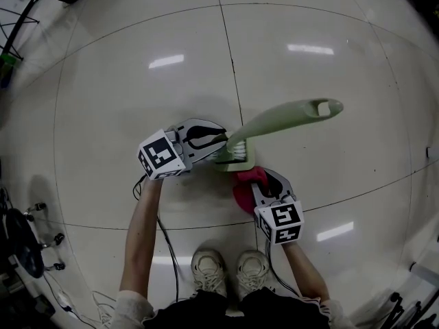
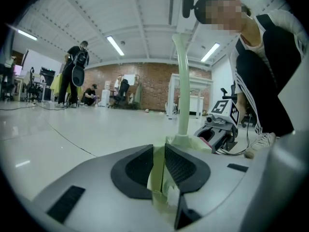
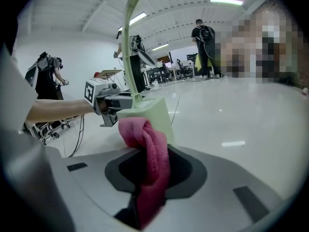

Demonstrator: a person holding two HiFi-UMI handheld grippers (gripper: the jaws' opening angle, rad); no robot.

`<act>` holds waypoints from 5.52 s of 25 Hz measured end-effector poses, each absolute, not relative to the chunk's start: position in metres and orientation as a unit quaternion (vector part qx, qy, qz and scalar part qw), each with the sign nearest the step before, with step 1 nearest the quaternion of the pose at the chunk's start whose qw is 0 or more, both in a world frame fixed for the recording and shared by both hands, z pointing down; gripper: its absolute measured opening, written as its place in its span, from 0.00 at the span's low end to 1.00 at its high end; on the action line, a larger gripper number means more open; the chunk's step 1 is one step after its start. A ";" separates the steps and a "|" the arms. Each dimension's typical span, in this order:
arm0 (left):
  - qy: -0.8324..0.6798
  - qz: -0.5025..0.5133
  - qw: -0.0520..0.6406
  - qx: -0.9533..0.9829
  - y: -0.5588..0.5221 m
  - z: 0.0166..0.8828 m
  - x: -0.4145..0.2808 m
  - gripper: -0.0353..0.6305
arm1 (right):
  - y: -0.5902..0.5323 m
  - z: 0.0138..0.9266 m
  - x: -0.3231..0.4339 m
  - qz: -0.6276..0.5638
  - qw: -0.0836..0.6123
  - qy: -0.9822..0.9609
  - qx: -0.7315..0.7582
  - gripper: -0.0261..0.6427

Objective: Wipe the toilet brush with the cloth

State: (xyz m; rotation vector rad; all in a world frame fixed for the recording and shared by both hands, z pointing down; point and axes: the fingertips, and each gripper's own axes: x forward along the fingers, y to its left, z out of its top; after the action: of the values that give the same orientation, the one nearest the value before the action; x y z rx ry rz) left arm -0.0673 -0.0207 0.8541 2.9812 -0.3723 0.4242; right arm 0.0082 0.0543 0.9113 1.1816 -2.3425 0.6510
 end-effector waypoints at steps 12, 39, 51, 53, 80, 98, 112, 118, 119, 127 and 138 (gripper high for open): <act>-0.122 0.130 0.063 0.982 -0.021 0.855 -0.069 0.17 | -0.013 0.878 0.056 0.227 0.162 -0.850 0.447 0.18; -0.142 0.130 0.044 0.980 -0.020 0.854 -0.068 0.17 | 0.113 0.889 -0.031 0.254 0.196 -0.912 0.255 0.18; -0.171 0.153 0.050 0.972 -0.011 0.855 -0.091 0.14 | 0.031 0.895 0.008 0.205 0.215 -0.868 0.398 0.18; -0.173 0.150 0.058 0.972 -0.006 0.855 -0.097 0.12 | 0.020 0.895 0.011 0.200 0.216 -0.866 0.404 0.18; -0.172 0.072 0.083 0.979 -0.060 0.826 -0.080 0.12 | 0.120 0.925 -0.065 0.221 0.290 -0.875 0.318 0.18; -0.119 0.102 0.074 0.985 -0.041 0.837 -0.049 0.12 | 0.067 0.934 -0.004 0.254 0.259 -0.820 0.442 0.18; -0.112 0.104 0.068 0.986 -0.031 0.836 -0.038 0.12 | 0.031 0.926 0.063 0.249 0.236 -0.794 0.503 0.18; -0.106 0.086 0.082 0.987 0.003 0.836 -0.040 0.12 | 0.021 0.931 0.079 0.244 0.242 -0.780 0.523 0.18; -0.104 0.086 0.084 0.987 0.007 0.836 -0.041 0.12 | 0.019 0.931 0.080 0.241 0.243 -0.780 0.524 0.18; -0.084 0.093 0.089 0.988 0.038 0.836 -0.040 0.12 | 0.012 0.919 0.099 0.228 0.243 -0.770 0.543 0.18; -0.175 0.097 0.010 0.980 -0.016 0.813 -0.042 0.12 | 0.047 0.927 0.051 0.246 0.273 -0.797 0.479 0.18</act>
State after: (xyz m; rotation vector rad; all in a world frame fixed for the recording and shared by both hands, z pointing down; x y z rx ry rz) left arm -0.0422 -0.0165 0.8134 3.0592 -0.5456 0.3016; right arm 0.0513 0.0474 0.9267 1.2897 -2.1449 0.6607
